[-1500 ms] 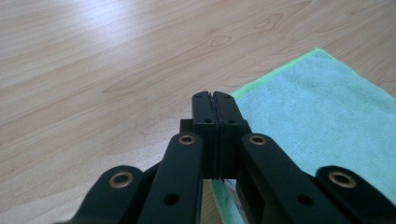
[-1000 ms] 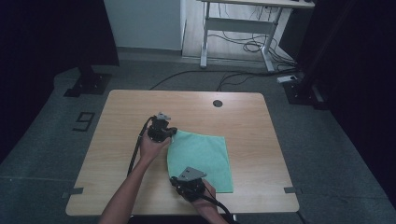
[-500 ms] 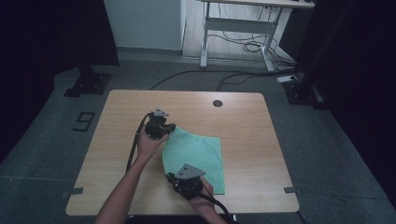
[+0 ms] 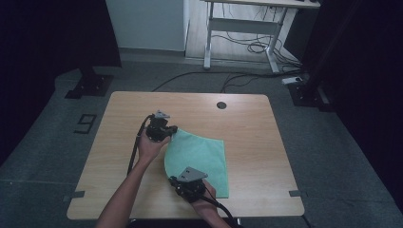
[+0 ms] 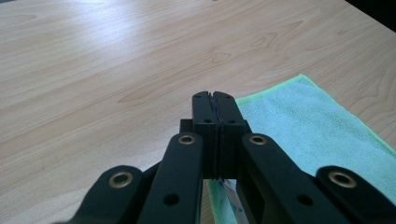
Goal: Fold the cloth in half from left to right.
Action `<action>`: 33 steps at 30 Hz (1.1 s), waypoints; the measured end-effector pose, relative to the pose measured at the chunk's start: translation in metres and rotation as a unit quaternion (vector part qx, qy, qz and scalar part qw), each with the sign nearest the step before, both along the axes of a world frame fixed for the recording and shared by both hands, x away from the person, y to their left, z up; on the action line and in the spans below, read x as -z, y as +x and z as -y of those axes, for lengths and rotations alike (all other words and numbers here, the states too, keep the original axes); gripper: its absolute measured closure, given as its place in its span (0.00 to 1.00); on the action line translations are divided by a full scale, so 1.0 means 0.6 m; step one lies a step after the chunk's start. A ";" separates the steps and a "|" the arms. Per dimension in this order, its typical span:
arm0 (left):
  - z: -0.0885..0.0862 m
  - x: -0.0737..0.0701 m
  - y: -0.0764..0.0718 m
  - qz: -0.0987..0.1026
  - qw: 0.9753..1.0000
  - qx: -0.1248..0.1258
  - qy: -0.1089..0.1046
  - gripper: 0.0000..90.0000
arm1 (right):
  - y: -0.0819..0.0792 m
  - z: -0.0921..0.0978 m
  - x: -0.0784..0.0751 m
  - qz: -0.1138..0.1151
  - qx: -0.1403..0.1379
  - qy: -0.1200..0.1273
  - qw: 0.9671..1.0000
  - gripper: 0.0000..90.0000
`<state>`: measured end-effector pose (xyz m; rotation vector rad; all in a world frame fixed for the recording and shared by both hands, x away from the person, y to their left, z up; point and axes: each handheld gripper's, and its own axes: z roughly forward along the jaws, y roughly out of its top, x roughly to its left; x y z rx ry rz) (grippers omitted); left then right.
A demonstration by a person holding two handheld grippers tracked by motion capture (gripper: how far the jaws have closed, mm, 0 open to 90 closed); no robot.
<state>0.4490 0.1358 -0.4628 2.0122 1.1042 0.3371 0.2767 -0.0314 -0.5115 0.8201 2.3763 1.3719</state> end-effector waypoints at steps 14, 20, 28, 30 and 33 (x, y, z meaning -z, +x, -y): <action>-0.013 -0.020 -0.001 0.005 1.000 -0.003 -0.001 0.99 | -0.002 -0.017 -0.021 0.012 -0.011 0.003 1.000 0.95; -0.026 -0.031 0.004 0.007 1.000 -0.011 -0.004 0.99 | 0.003 -0.038 -0.016 0.007 -0.023 0.000 1.000 0.95; -0.050 -0.059 0.004 0.018 0.999 -0.026 -0.008 0.99 | -0.006 -0.074 -0.053 0.034 -0.041 0.017 0.998 0.95; -0.046 -0.052 0.005 0.013 1.000 -0.024 -0.006 0.99 | -0.009 -0.072 -0.051 0.035 -0.038 0.017 0.999 0.95; -0.033 -0.041 0.007 0.006 1.000 -0.019 -0.005 0.99 | -0.013 -0.065 -0.044 0.029 -0.035 0.020 0.999 0.94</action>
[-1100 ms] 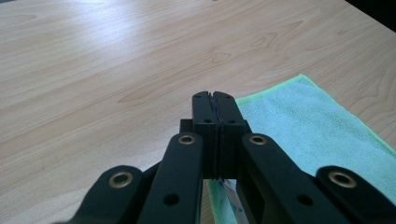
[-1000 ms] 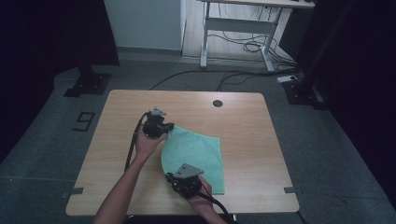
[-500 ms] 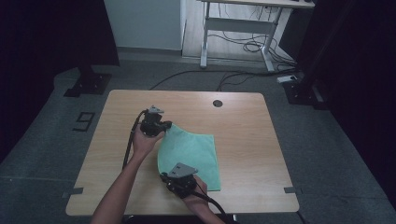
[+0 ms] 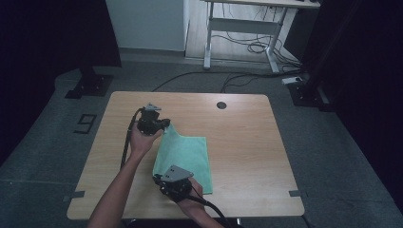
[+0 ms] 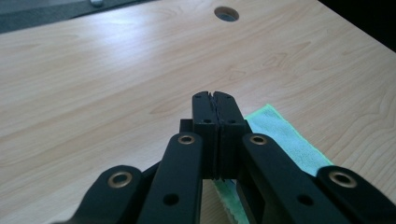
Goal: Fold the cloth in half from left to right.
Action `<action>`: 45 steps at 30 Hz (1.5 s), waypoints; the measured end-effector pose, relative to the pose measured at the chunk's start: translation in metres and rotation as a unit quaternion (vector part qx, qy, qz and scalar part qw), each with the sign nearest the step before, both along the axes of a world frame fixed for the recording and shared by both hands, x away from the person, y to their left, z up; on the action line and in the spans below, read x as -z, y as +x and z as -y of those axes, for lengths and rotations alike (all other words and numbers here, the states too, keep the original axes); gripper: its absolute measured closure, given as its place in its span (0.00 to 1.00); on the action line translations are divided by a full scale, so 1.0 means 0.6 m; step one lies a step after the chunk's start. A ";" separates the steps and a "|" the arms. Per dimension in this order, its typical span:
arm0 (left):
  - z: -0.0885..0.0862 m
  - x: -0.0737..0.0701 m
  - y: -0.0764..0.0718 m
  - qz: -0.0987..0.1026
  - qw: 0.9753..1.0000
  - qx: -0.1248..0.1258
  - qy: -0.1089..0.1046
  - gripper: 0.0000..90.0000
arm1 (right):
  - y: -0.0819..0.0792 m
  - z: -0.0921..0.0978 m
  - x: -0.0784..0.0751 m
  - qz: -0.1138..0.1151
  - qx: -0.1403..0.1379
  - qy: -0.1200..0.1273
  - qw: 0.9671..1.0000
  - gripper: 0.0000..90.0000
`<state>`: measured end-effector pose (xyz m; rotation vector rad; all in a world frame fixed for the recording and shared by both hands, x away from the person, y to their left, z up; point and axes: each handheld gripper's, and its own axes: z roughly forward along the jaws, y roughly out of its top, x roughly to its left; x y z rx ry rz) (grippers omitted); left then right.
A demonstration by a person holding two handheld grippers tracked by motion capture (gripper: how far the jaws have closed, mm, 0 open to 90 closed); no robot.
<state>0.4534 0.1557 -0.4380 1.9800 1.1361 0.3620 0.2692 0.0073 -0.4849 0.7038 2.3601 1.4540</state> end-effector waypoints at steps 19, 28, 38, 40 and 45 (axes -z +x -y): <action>-0.013 -0.026 0.005 0.010 1.000 -0.015 -0.002 0.99 | 0.015 -0.005 -0.004 -0.008 -0.006 0.011 1.000 0.95; -0.022 -0.037 -0.001 0.017 1.000 -0.016 -0.003 0.99 | 0.009 -0.022 -0.024 0.010 -0.010 0.022 1.000 0.95; 0.015 -0.001 0.012 -0.006 1.000 -0.005 0.004 0.99 | 0.005 0.009 -0.003 -0.010 0.003 0.019 1.000 0.95; 0.022 0.005 0.015 -0.010 1.000 -0.004 0.005 0.99 | 0.004 0.016 -0.001 -0.011 0.007 0.019 1.000 0.94; 0.036 0.016 0.018 -0.017 1.000 -0.002 0.007 0.99 | 0.003 0.035 0.004 -0.023 0.013 0.026 0.999 0.94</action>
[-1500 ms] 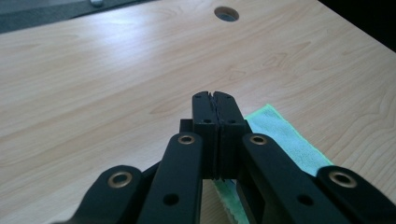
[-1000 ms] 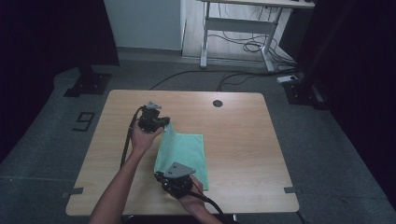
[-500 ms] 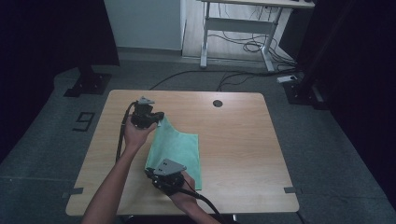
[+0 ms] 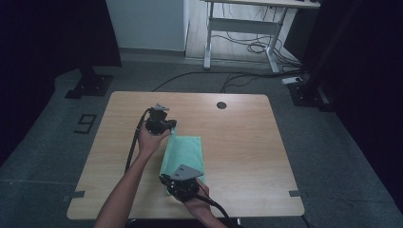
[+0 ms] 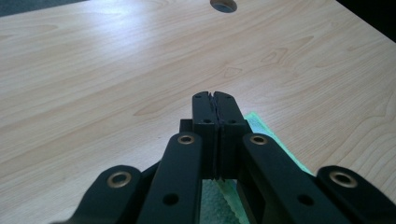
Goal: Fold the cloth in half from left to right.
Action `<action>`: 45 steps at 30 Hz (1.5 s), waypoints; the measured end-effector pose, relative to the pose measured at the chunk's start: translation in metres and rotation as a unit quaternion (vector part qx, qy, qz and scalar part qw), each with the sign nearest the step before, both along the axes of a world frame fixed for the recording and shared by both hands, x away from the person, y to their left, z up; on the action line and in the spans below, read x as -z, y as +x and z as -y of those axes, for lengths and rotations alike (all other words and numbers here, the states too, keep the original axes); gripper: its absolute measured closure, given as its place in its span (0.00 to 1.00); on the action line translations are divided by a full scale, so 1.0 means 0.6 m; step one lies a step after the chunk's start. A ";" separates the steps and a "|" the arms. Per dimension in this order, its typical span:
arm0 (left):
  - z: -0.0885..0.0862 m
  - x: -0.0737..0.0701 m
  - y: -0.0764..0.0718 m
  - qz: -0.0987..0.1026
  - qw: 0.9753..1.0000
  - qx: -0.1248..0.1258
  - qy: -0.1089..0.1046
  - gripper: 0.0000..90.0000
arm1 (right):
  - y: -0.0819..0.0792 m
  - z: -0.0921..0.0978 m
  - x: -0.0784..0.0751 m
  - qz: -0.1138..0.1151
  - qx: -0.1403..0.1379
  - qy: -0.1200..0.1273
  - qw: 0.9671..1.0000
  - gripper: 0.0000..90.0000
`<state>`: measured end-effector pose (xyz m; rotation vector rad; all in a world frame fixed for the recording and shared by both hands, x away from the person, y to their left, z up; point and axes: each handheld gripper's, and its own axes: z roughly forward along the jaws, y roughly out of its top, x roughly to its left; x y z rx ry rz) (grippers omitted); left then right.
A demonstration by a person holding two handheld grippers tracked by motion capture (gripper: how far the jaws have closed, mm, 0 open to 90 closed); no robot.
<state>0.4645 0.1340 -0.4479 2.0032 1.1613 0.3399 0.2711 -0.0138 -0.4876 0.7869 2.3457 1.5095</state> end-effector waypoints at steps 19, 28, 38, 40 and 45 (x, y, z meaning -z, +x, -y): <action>0.041 0.037 0.018 -0.018 1.000 0.003 0.009 0.99 | 0.003 0.053 0.026 -0.017 0.023 -0.002 1.000 0.94; 0.056 0.050 0.020 -0.024 1.000 0.007 0.015 0.99 | 0.004 0.070 0.041 -0.029 0.030 -0.006 0.999 0.94; 0.070 0.059 0.027 -0.027 0.999 0.008 0.017 0.99 | 0.006 0.089 0.052 -0.036 0.042 -0.007 0.998 0.94; 0.075 0.065 0.029 -0.030 0.999 0.010 0.019 0.99 | 0.007 0.091 0.054 -0.039 0.043 -0.008 0.998 0.94; 0.083 0.076 0.033 -0.035 0.999 0.010 0.023 0.98 | 0.009 0.098 0.059 -0.042 0.046 -0.010 0.998 0.94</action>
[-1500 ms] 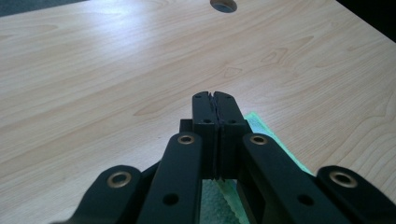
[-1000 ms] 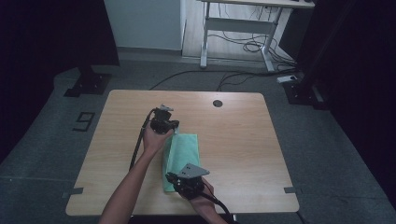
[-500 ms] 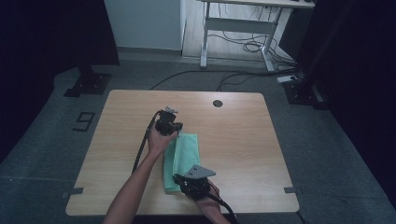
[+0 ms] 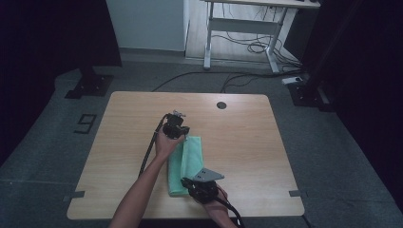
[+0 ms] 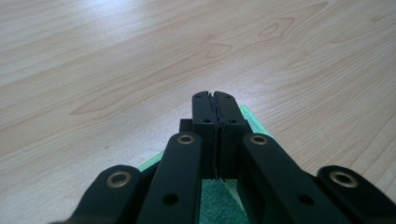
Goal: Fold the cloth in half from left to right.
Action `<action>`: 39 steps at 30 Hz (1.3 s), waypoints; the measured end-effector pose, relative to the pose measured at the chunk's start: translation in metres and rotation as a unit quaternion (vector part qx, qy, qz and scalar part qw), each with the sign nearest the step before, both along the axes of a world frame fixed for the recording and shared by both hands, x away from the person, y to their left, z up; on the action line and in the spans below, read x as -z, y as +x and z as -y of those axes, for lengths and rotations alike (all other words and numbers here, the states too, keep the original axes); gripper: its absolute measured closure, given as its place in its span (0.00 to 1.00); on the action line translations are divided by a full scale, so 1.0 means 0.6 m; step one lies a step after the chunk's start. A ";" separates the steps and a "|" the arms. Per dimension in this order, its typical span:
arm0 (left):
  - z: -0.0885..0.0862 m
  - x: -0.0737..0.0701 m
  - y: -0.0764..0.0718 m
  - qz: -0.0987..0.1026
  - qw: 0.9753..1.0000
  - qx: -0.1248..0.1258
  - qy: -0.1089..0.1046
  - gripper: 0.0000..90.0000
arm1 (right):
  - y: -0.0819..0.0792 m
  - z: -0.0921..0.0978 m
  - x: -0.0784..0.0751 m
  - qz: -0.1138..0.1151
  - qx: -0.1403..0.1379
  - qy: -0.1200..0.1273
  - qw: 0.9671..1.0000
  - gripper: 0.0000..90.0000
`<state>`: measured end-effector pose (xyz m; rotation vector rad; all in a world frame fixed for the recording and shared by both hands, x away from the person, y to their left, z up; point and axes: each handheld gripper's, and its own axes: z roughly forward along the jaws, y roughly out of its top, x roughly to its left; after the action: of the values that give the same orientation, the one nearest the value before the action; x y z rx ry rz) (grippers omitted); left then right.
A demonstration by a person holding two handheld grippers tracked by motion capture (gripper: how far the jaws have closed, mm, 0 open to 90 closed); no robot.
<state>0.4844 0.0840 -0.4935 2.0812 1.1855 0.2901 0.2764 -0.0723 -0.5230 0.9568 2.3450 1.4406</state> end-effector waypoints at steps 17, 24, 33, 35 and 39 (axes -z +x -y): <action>0.014 0.013 0.005 -0.002 1.000 0.000 0.002 0.98 | 0.005 0.016 0.015 -0.010 0.010 -0.006 1.000 0.94; 0.020 0.015 0.006 -0.002 1.000 0.001 0.005 0.98 | 0.007 0.021 0.018 -0.015 0.012 -0.009 1.000 0.93; 0.030 0.030 0.005 -0.004 1.000 0.000 0.010 0.98 | 0.007 0.032 0.029 -0.023 0.016 -0.019 0.999 0.93; 0.031 0.032 0.005 -0.005 1.000 0.000 0.009 0.98 | 0.007 0.036 0.031 -0.025 0.018 -0.021 0.999 0.93; 0.031 0.032 0.006 -0.004 1.000 -0.001 0.008 0.98 | 0.008 0.039 0.034 -0.027 0.020 -0.023 0.999 0.92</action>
<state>0.4880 0.0654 -0.5128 2.0978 1.1942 0.2929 0.2812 -0.0958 -0.5437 1.0375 2.3729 1.3552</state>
